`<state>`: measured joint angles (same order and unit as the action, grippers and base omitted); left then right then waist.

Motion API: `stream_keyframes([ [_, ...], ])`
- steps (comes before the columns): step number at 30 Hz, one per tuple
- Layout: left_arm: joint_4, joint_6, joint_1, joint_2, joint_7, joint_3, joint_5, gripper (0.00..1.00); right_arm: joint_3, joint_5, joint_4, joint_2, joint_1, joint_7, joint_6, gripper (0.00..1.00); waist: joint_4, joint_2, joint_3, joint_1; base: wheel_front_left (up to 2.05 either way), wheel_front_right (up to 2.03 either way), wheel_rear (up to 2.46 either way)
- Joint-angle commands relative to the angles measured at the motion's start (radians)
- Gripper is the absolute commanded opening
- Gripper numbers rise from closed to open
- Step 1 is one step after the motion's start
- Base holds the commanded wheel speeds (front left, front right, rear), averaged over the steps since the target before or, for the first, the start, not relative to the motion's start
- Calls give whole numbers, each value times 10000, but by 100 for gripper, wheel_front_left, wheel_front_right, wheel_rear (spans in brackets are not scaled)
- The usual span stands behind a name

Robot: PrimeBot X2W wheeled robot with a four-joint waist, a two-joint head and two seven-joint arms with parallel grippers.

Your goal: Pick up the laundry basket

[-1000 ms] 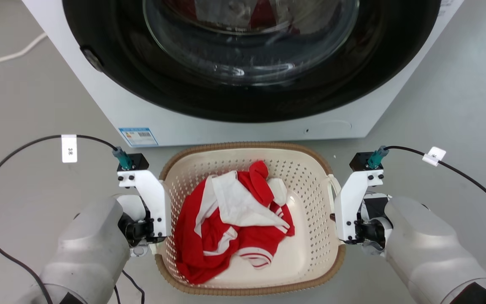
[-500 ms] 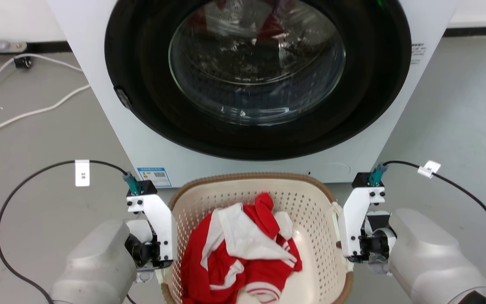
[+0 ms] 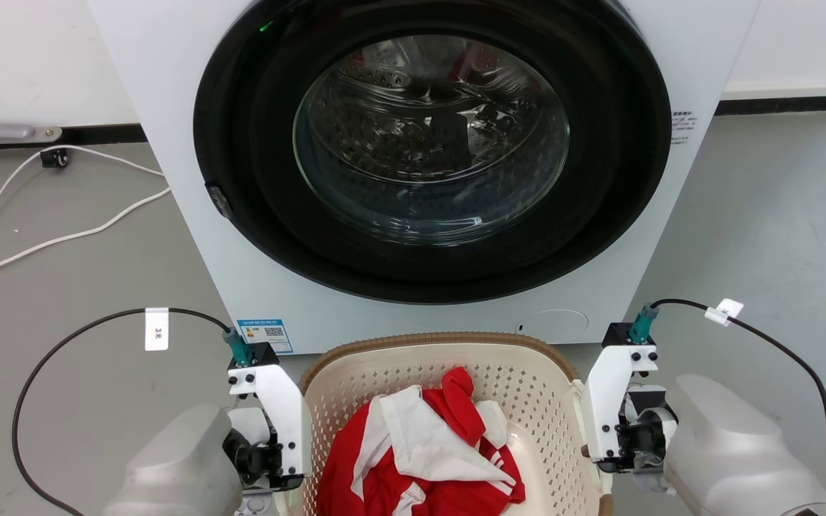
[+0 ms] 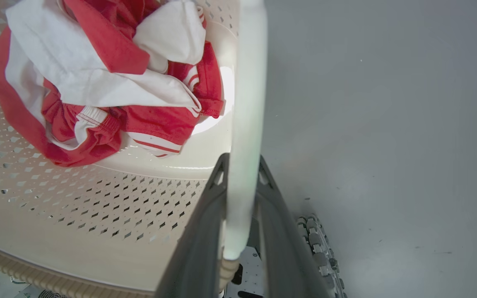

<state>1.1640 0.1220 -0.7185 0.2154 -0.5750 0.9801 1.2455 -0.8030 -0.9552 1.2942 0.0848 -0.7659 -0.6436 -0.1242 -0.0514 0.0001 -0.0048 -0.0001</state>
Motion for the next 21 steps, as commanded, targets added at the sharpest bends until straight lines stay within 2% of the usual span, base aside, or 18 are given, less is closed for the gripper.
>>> stream_keyframes([
  [1,-273,156,28,-451,61,21,150,0,32,-19,-120,-331,75,-33,-119,0,-21,-1,10,1,0,0,0],
  [21,-141,157,42,-427,275,258,409,0,314,312,-109,-365,156,14,-119,0,-50,-1,0,1,0,0,0],
])
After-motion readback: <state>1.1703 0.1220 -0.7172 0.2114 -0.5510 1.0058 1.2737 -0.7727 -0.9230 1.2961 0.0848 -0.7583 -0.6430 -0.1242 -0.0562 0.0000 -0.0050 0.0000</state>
